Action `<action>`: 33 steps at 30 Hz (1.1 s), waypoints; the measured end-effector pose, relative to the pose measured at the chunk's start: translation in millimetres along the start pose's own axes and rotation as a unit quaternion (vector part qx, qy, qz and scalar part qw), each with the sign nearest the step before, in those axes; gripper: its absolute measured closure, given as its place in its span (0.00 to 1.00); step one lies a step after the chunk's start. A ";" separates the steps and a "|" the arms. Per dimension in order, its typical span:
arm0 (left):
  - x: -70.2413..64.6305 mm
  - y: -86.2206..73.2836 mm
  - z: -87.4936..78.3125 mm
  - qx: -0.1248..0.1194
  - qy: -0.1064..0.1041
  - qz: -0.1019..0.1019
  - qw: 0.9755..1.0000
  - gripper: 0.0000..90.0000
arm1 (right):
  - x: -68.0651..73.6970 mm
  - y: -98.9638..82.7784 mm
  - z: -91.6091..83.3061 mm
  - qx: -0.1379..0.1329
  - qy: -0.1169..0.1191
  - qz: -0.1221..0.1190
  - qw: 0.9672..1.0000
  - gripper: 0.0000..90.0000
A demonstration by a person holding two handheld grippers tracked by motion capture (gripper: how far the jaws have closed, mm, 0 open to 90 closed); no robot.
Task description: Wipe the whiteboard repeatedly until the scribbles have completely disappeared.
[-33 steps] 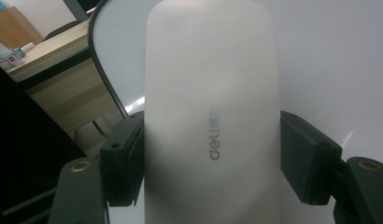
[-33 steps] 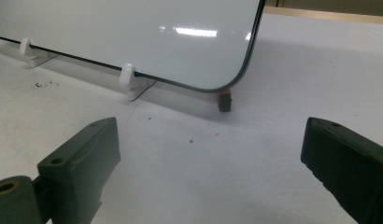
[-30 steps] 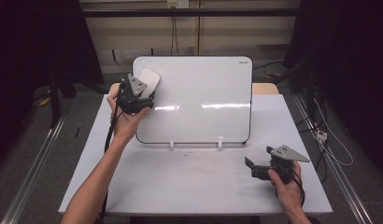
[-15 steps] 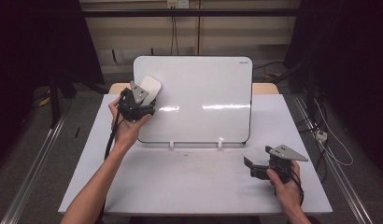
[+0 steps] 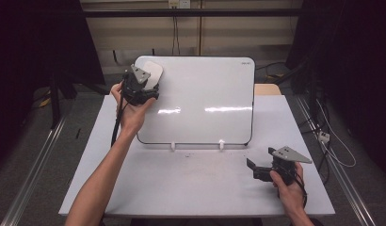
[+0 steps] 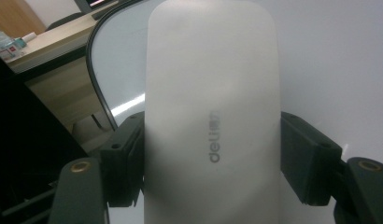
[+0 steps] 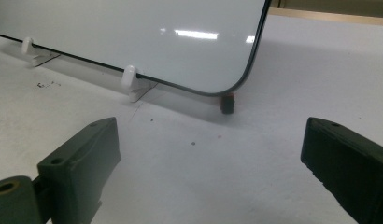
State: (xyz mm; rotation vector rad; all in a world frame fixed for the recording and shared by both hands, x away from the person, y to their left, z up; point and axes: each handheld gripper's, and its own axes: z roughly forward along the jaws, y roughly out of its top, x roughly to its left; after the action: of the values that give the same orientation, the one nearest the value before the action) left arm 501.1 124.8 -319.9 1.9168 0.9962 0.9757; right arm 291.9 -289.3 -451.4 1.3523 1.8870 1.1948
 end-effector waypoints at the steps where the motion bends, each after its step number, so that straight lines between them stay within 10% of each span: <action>1: 0.5 -0.2 0.3 0.000 -0.001 0.002 1.000 0.35 | -0.2 -0.1 0.0 0.000 0.000 0.000 1.000 0.05; 18: -53.6 5.5 5.9 0.004 -0.044 0.097 0.994 0.35 | 0.3 0.1 -0.3 0.000 -0.001 0.000 1.000 0.05; 33: -7.9 14.8 2.7 0.007 -0.029 0.022 0.999 0.35 | -1.3 -0.8 -2.3 -0.003 0.000 0.001 1.000 0.05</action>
State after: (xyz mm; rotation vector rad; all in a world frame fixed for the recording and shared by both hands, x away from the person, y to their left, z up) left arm 504.6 111.1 -310.5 1.9749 0.9328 0.9342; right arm 290.1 -291.5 -451.1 1.3513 1.8806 1.1999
